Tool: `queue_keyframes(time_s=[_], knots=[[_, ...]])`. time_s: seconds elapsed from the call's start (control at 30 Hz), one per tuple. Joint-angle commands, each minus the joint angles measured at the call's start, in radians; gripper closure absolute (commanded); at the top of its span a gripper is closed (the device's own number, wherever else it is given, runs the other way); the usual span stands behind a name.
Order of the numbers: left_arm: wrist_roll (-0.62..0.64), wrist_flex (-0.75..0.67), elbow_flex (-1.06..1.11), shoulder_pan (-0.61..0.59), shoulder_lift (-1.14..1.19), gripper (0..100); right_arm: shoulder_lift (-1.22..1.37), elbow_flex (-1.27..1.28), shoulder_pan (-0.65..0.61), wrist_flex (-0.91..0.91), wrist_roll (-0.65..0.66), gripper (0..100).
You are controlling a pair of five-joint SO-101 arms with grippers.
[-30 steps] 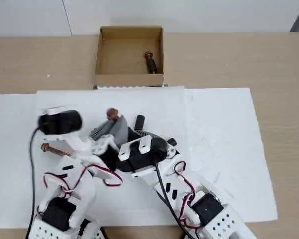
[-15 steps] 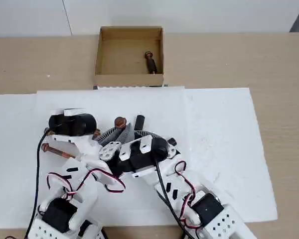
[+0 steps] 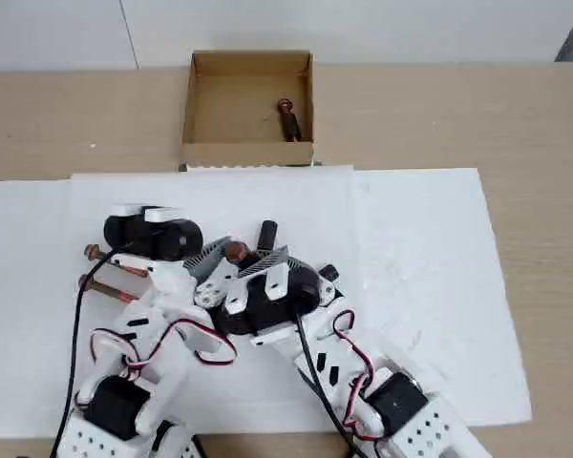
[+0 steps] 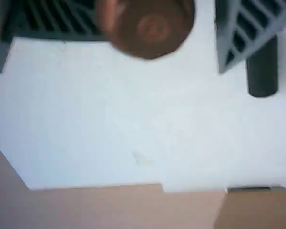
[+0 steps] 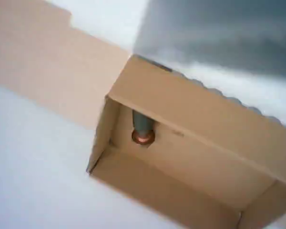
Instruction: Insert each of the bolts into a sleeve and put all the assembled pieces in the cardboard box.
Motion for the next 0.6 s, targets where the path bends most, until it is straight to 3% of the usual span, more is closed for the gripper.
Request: queue_keyframes(time_s=[0.0,0.33,0.57], knots=[[-0.029,0.003,-0.016,-0.008,-0.008,73,-0.015,-0.057,0.005,-0.030,0.011,99.6],[-0.035,0.006,-0.140,-0.009,-0.003,73,-0.015,-0.043,0.019,-0.036,0.011,99.6],[-0.175,0.003,-0.265,-0.094,-0.002,73,-0.015,-0.049,0.096,-0.038,0.011,99.6]])
